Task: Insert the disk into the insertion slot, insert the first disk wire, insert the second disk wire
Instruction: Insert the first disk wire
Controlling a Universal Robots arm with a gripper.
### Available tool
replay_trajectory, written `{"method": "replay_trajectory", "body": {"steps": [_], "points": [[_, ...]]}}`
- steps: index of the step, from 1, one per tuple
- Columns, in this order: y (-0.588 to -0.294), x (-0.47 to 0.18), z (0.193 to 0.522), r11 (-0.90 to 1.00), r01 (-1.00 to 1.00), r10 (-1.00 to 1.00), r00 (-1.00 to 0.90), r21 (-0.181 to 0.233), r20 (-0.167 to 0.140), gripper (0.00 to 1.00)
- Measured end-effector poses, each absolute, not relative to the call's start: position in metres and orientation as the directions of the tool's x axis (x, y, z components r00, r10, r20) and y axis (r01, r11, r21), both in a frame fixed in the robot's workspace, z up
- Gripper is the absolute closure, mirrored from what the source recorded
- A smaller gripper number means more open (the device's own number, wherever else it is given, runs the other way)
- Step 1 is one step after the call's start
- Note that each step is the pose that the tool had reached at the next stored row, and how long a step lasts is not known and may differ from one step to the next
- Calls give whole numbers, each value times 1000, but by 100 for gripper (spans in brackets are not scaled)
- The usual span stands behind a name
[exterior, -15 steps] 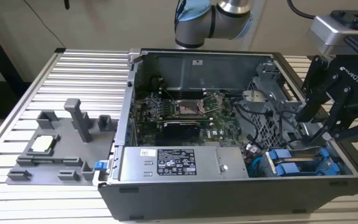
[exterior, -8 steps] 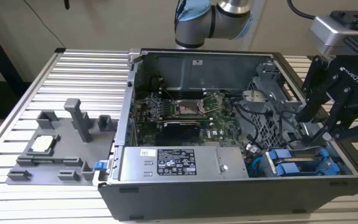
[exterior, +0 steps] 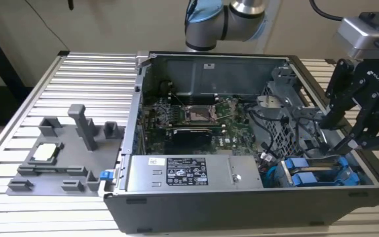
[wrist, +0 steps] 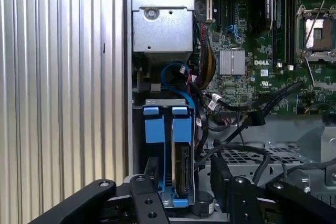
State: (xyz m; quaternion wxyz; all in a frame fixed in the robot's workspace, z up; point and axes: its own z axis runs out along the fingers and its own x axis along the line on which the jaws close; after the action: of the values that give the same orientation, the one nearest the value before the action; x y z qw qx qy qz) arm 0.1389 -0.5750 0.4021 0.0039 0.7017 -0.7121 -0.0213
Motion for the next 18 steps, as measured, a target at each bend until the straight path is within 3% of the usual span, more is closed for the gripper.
{"method": "replay_trajectory", "body": {"steps": [18], "points": [[-575, 150, 402, 13, -999, -1000, -14, 36, -26, 47]]}}
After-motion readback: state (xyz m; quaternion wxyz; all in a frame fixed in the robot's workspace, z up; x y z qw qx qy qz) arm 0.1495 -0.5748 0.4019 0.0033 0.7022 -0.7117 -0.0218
